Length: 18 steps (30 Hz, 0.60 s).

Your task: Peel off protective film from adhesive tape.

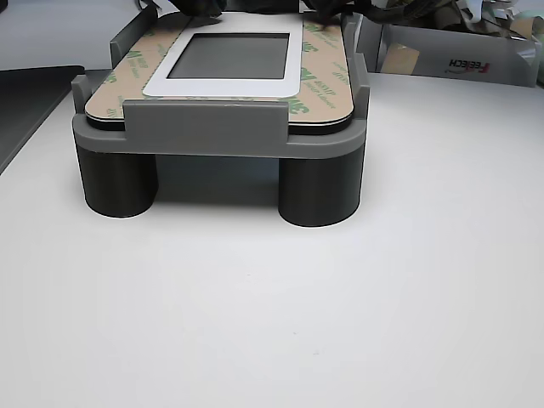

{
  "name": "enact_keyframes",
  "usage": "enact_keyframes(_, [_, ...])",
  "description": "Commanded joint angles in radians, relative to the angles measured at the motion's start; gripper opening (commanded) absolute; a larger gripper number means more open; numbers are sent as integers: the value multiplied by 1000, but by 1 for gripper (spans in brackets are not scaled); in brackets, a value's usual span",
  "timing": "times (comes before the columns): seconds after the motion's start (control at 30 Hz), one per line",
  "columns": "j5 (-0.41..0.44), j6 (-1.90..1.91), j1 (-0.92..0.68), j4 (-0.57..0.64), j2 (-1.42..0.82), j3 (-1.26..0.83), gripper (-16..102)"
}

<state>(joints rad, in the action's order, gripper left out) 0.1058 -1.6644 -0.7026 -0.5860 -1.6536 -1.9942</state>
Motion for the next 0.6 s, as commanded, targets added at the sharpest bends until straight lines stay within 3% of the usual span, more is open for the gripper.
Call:
enact_keyframes(0.0, [2,-12,11,-3,-11,43,-11])
enact_keyframes(0.57, [-11,-32,31,38,-17,3,-11])
